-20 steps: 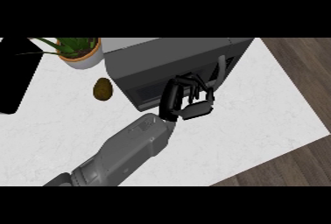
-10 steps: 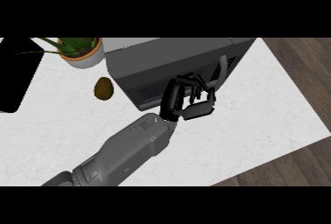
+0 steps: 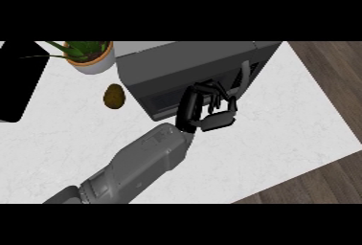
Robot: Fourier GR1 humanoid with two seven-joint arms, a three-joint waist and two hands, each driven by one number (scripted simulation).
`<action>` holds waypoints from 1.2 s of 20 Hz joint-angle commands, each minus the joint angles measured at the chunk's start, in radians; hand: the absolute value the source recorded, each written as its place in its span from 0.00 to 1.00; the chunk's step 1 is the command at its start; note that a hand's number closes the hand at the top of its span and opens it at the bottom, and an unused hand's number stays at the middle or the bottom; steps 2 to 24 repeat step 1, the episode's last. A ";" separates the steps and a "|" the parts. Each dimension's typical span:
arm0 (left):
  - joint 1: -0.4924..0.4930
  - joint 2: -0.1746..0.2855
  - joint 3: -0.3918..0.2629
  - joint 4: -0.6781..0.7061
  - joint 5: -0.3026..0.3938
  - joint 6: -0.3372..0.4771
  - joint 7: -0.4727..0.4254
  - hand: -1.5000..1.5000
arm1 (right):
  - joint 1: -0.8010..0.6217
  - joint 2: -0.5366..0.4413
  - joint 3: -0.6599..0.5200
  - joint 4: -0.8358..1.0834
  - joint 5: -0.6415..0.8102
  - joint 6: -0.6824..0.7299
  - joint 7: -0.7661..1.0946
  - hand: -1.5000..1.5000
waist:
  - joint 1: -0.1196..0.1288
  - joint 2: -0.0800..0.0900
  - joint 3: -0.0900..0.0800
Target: Pick up the milk, place it into the microwave and close the microwave
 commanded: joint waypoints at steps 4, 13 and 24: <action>-0.086 0.000 0.041 0.070 0.027 -0.012 0.026 1.00 | -0.020 -0.016 0.000 0.032 -0.007 0.023 -0.006 0.00 | -0.001 0.012 -0.003; -0.086 0.000 0.041 0.070 0.027 -0.012 0.026 1.00 | -0.020 -0.016 0.000 0.032 -0.007 0.023 -0.006 0.00 | -0.001 0.012 -0.003; -0.086 0.000 0.041 0.070 0.027 -0.012 0.026 1.00 | -0.020 -0.016 0.000 0.032 -0.007 0.023 -0.006 0.00 | -0.001 0.012 -0.003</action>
